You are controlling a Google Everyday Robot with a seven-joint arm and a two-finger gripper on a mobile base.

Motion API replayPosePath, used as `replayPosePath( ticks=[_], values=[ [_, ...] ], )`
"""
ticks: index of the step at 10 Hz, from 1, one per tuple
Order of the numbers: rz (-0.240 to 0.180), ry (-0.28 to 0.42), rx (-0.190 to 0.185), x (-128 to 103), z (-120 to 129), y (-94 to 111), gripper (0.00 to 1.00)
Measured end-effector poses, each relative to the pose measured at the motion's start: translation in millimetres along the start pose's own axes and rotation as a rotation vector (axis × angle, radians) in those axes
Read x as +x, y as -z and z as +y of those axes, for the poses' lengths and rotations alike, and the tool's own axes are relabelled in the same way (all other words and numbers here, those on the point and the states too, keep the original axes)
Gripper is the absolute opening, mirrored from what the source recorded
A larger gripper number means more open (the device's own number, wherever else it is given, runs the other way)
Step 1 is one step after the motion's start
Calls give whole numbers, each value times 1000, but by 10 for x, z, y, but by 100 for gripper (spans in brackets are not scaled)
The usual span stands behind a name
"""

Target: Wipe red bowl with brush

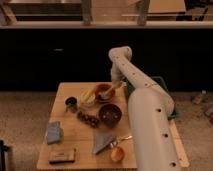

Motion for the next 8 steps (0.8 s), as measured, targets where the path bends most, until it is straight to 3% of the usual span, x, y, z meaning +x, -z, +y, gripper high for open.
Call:
replayPosePath(
  ticks=[3, 8],
  values=[
    [24, -24, 7, 125, 104, 147, 0],
    [60, -45, 50, 263, -173, 196, 0]
  ],
)
